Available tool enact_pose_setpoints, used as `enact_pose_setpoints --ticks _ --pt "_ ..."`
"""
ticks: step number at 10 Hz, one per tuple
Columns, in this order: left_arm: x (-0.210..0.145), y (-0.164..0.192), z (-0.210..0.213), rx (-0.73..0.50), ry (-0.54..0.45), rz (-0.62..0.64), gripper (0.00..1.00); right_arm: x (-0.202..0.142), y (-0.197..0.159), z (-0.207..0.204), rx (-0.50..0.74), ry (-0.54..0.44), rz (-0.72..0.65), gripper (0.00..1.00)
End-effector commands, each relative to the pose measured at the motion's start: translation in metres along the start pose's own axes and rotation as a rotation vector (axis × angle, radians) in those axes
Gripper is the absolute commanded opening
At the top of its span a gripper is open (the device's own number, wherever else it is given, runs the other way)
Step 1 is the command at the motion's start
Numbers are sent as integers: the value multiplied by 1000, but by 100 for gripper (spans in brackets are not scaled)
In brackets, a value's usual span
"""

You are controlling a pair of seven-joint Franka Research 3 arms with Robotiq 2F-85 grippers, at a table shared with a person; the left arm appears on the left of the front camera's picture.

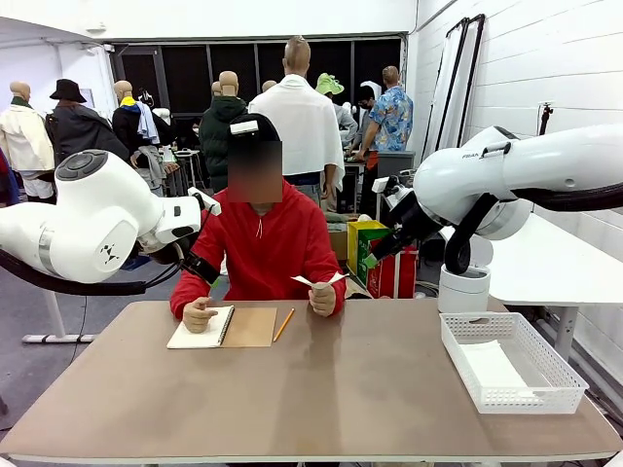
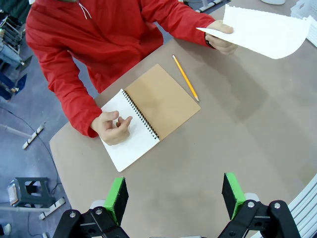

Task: Sort the paper based on its condition.
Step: If a person hands you a paper, place it in the Organizing basket , and if it's crumpled, put it in the Trash can.

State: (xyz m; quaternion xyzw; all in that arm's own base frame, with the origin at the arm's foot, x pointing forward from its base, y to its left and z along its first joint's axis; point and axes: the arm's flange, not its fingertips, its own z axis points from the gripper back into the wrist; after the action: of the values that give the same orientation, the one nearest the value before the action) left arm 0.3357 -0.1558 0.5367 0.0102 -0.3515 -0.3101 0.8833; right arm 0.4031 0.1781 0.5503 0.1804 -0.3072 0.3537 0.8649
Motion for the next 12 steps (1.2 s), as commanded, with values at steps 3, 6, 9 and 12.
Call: enact_pose_setpoints --ticks 3,6,9,12 --pt "-1 0 0 1 3 -4 100 17 -28 -2 94 -104 -448 100" --pt "-1 0 0 1 3 -4 100 4 -61 -24 183 -90 -709 100" --pt "-1 0 0 1 3 -4 100 2 -80 -40 242 -41 -792 100" --pt "-1 0 0 1 3 -4 100 -8 -71 -32 217 -65 -754 100"
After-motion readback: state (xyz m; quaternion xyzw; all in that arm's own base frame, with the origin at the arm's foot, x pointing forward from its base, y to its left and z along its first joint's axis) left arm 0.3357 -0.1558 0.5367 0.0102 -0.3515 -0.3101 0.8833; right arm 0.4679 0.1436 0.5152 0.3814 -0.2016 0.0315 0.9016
